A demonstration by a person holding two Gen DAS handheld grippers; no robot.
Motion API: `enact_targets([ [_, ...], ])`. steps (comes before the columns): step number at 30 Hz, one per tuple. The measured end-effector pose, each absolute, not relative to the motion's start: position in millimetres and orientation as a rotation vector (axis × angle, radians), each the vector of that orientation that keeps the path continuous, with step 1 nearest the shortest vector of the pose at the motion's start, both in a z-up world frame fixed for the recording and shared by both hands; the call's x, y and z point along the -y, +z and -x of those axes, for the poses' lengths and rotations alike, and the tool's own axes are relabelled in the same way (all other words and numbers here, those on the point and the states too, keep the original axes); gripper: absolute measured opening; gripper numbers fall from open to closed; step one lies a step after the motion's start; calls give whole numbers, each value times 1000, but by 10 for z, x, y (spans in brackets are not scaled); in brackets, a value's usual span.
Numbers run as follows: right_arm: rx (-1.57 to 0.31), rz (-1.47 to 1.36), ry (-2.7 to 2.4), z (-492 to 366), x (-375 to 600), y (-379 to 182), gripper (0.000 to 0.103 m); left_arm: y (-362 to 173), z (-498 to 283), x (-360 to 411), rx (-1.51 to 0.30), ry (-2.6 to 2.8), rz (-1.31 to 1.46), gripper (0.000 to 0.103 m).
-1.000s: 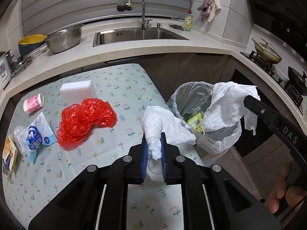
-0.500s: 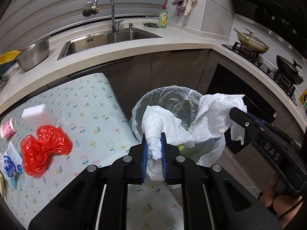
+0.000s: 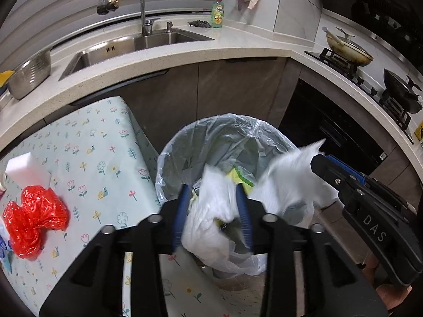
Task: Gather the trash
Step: 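Carry both tissues over the bin and open both tools, then move both tools back over the table toward the red bag and blue packet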
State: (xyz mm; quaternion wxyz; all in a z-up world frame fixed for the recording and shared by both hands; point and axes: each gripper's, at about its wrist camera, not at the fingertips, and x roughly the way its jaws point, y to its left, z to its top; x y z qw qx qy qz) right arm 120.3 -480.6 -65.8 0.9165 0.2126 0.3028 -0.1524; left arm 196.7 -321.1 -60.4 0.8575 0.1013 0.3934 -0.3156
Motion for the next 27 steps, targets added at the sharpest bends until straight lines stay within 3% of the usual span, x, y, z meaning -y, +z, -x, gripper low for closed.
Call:
enact_targets([
  [2,-606,-439,-319,-1206,4810,-637,40,-587,-1966,3214,-812,-651,-224,44],
  [4,-594,-430,-318,-1206,4796,-614,47,-563,-1968,3195,-800,-641,-224,53],
  [18,-566,-414,-296,-1077,4604,-372,49,-319,-1896,2879,-757,-581,-193,59],
  [27,-537,-370,-254,-1000,4235,-118,57,-108,-1802,2389,-725,-519,-141,64],
])
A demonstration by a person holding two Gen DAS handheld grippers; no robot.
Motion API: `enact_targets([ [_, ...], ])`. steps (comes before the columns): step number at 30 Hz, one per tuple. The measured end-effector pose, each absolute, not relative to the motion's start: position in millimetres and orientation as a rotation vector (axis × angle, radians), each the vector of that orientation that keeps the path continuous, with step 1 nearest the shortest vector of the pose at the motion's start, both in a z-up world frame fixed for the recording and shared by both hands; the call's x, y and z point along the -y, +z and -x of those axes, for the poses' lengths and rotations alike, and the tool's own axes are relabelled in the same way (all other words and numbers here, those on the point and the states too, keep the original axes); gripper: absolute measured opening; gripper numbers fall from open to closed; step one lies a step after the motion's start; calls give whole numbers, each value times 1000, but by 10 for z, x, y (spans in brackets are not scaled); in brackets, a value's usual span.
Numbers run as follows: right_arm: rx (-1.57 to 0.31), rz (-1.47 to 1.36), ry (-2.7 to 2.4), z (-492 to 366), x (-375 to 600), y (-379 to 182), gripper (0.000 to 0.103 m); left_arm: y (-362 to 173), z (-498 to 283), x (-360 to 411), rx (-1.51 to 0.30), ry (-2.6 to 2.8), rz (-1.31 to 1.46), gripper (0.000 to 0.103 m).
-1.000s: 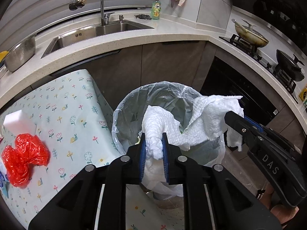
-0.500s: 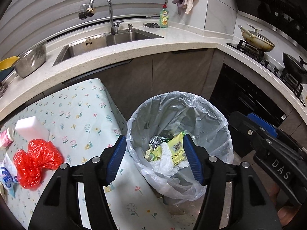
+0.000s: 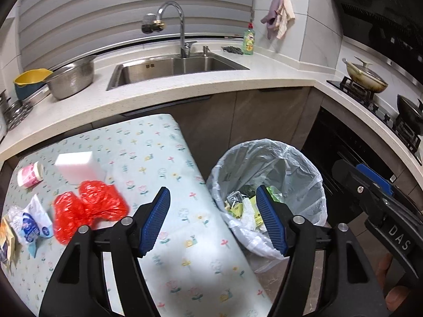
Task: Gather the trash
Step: 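Move both tools back over the table toward the red bag and blue packet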
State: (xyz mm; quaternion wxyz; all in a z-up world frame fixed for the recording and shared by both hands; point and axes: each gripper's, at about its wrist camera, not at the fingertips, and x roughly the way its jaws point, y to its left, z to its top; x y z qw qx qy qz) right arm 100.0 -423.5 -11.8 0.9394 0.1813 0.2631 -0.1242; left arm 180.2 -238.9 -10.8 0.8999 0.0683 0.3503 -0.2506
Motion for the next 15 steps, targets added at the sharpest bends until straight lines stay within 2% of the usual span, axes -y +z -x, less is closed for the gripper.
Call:
enact_targets([
  [3,-536,-353,-228,-1010,4050,-53,59,-58,-1783,2198,-719,-494,-127,66],
  [7,-538,-334,-190,-1050,3794,5,60,-19,-1777,1864,-711,-441,-103,77],
  [15,-553,-300,-115,-1161,3236,69,62,-25,-1806,1163,-717,-334,-67,77],
])
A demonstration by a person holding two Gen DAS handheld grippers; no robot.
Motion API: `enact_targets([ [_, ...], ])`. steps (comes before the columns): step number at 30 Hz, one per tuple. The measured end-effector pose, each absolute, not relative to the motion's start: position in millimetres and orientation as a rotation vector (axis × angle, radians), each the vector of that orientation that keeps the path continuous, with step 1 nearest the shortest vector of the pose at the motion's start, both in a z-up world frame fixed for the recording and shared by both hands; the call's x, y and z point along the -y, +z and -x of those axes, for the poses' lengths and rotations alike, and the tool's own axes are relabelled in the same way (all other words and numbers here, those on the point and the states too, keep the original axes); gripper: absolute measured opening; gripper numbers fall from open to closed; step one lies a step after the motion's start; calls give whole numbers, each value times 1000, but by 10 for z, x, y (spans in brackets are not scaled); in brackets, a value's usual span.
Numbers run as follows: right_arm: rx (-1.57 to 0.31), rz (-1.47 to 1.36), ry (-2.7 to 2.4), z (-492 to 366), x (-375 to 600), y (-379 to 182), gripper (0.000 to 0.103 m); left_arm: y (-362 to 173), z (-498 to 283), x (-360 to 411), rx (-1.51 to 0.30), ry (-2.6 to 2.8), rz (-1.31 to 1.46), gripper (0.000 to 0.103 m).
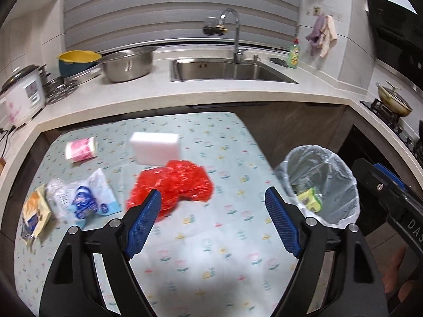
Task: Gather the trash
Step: 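Move both tools back over the table toward the red bag and blue packet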
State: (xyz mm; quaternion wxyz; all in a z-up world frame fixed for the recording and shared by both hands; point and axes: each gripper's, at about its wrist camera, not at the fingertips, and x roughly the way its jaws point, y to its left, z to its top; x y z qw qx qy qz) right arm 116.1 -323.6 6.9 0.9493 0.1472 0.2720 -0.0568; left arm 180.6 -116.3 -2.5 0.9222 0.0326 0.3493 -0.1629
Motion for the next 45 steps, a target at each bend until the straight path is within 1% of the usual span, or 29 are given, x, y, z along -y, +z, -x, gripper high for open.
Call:
enact_targets([
  [6,-574,-277,-69,-1255,2846,54,62,-62,-1831,650,-731,-260,-36,77],
  [10,-587,-258,-44,-1306,2571,22,67,-91,-1847,328,-740,-222,-13,77],
  [15,-607,-244,-21,-1374,2290,-24,68,-139,-1849,-14,-748,-179,6,77],
  [21,-626,-220,-3,-1459,1991,-85,74,-199,-1868,-361,-757,-141,33,77],
  [24,-637,-211,8,-1510,1864,-133,76,-232,-1882,-524,-758,-121,47,85],
  [27,-652,-203,13,-1577,1747,-197,78,-275,-1899,-666,-754,-103,44,86],
  [28,-655,-202,13,-1605,1708,-219,82,-287,-1912,-705,-756,-99,44,87],
  [29,-656,-201,13,-1625,1685,-241,83,-305,-1925,-750,-758,-95,45,87],
  [36,-698,-189,26,-1896,1436,-415,83,-464,-2074,-1003,-780,-73,53,91],
  [45,-744,-178,32,-2317,1243,-685,83,-727,-2422,-1137,-828,-77,39,91],
])
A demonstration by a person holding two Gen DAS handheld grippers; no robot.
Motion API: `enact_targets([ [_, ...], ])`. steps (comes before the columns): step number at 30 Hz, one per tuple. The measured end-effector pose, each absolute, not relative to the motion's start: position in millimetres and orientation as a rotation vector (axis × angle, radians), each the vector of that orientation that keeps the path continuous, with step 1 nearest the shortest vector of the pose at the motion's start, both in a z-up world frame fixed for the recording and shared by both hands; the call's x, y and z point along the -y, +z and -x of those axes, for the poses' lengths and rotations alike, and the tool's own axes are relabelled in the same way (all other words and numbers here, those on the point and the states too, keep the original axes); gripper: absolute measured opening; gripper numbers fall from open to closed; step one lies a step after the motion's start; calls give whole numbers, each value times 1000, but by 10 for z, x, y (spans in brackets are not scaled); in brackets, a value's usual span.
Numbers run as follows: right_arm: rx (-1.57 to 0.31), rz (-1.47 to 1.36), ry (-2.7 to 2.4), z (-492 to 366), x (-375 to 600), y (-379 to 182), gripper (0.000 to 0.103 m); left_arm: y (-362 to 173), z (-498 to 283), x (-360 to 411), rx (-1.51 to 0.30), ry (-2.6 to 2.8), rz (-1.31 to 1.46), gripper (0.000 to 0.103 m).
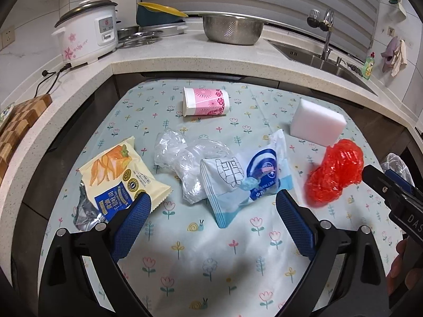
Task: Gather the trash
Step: 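Grasp the red plastic bag with the right tool while the left grasps the blue-white packet, then carry the red bag and blue-white packet over the bin and release both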
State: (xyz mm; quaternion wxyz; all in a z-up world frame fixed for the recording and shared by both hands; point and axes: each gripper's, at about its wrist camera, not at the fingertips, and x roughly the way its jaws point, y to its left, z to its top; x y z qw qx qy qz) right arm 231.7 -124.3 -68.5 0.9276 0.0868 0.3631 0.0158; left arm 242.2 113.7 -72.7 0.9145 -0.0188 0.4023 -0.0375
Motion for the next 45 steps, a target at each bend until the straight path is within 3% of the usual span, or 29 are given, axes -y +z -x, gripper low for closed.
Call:
enact_targets([
  [11,-783,-182,10,-2737,1246,-959,83,-991,-2845,-1050,-870,-136,56,92],
  [14,-799,-189,16,-2789,1265,-1036,69,-1031,-2908,-1001,-875,-156,63,91],
  [16,-818,-203,24,-2808,1285,-1087,57,-1043,-2919,-962,-878,-182,65,79],
  [20,-815,-221,24,-2770,1346,-1112,45,-1013,-2883,-874,-867,-206,56,66],
  [21,-815,-227,26,-2756,1361,-1110,43,-1000,-2861,-846,-860,-215,48,57],
  [24,-814,-237,32,-2708,1401,-1085,33,-964,-2810,-777,-856,-233,42,46],
  [25,-814,-238,32,-2690,1412,-1071,28,-955,-2792,-757,-854,-234,40,28],
  [26,-812,-241,34,-2670,1424,-1055,28,-944,-2776,-729,-855,-239,34,17],
  [45,-672,-269,-5,-2004,1936,-397,26,-354,-2283,-288,-762,-295,28,11],
])
